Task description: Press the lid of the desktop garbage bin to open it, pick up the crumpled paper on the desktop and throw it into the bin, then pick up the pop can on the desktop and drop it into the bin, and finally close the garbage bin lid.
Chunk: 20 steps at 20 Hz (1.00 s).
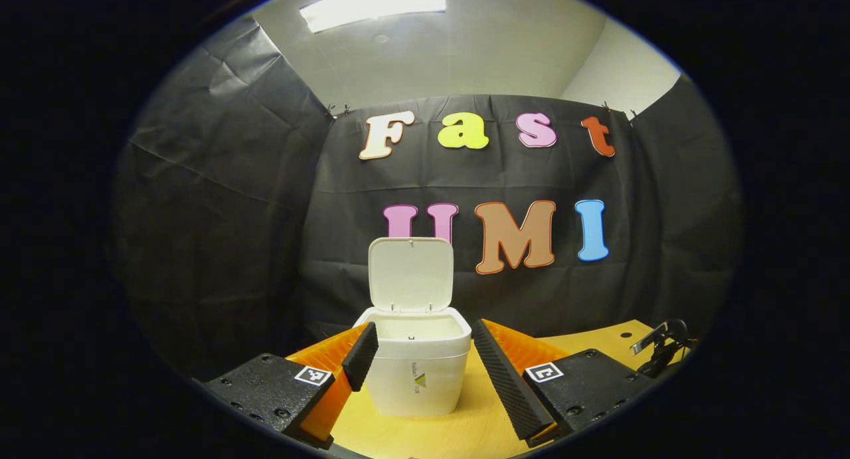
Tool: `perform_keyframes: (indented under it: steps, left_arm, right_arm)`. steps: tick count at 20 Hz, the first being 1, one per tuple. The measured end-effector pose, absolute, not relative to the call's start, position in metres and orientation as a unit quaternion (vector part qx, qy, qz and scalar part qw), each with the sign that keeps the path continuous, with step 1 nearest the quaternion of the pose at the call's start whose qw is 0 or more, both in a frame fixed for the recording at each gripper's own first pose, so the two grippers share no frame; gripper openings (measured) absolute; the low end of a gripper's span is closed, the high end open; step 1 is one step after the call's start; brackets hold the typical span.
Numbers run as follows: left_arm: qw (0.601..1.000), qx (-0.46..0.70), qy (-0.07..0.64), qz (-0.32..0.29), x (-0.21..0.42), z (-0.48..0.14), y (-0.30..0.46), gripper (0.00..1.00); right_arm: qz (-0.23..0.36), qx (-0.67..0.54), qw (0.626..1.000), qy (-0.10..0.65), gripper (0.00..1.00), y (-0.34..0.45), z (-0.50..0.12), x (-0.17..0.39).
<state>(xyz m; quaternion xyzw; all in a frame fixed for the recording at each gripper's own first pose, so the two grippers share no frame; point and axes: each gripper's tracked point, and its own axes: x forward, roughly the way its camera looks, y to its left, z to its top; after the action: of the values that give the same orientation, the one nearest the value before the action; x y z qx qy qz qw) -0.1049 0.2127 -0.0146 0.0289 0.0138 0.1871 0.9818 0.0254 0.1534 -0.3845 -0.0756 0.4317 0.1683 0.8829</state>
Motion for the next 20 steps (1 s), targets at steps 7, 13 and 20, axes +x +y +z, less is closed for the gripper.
perform_keyframes:
  steps: [7, 13, 20]
  left_arm:
    - [0.981, 0.035, 0.032, 0.188, -0.104, -0.025, 0.216, 0.90]
    - [0.983, 0.032, 0.036, 0.177, -0.096, -0.029, 0.211, 0.90]
    - [0.986, 0.021, 0.036, 0.159, -0.082, -0.032, 0.202, 0.94]
  right_arm:
    - [0.170, -0.064, 0.860, 0.477, 1.00, 0.157, -0.413, 0.017]
    - [0.175, -0.068, 0.868, 0.461, 0.39, 0.156, -0.415, 0.019]
    - [0.176, -0.046, 0.887, 0.424, 0.21, 0.150, -0.378, 0.031]
